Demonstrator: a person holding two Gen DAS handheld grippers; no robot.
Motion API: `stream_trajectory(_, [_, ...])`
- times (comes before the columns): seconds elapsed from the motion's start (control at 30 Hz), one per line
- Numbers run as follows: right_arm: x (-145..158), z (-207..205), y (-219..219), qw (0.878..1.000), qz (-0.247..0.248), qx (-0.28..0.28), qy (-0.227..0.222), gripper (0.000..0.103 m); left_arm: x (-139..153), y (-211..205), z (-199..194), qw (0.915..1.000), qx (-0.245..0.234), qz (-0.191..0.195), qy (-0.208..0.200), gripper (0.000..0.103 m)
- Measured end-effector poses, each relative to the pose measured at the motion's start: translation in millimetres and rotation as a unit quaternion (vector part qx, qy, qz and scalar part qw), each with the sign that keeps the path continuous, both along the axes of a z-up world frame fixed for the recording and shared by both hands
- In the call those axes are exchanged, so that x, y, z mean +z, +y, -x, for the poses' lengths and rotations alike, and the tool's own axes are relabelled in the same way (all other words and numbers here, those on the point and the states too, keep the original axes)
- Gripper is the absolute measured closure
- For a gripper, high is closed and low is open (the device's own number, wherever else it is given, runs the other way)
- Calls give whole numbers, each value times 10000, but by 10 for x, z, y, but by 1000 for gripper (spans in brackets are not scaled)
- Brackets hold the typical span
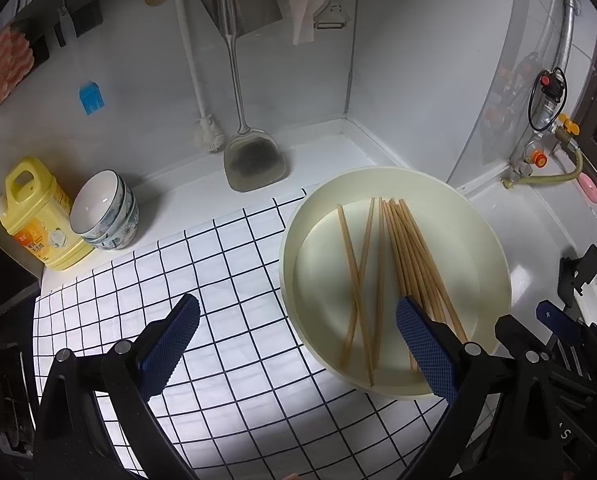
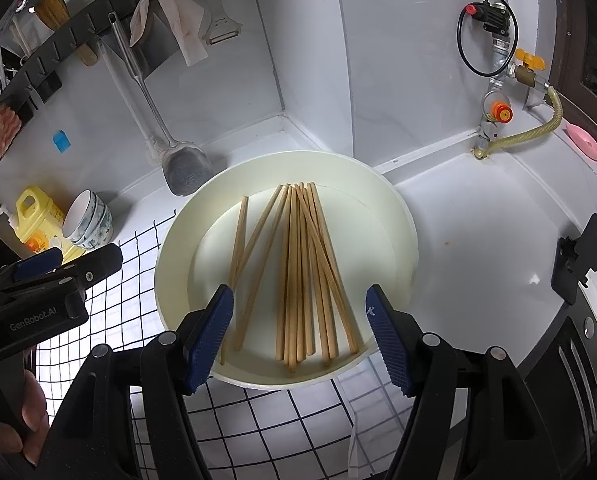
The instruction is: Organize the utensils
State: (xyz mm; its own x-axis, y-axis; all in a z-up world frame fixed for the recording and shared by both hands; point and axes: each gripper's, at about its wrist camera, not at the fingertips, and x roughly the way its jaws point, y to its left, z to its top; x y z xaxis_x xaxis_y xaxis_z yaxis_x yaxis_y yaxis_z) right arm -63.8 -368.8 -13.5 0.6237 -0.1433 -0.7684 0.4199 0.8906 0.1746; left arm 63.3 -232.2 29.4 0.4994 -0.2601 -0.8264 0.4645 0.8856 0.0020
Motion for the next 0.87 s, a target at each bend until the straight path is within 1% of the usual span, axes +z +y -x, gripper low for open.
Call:
stream_trajectory(0.5, [-1,1,24,10000,5,9,1,37,22,12,22,10000,11,-27,-78,6])
stream_trajectory(0.6, [3,0,27,10000,6,13,3,37,20,20,11,10000,9,39,-21,6])
stream_trajectory(0.87, [8,-5,34,10000,-2,7,4,37,-17,30,-39,9998,110,35,143,6])
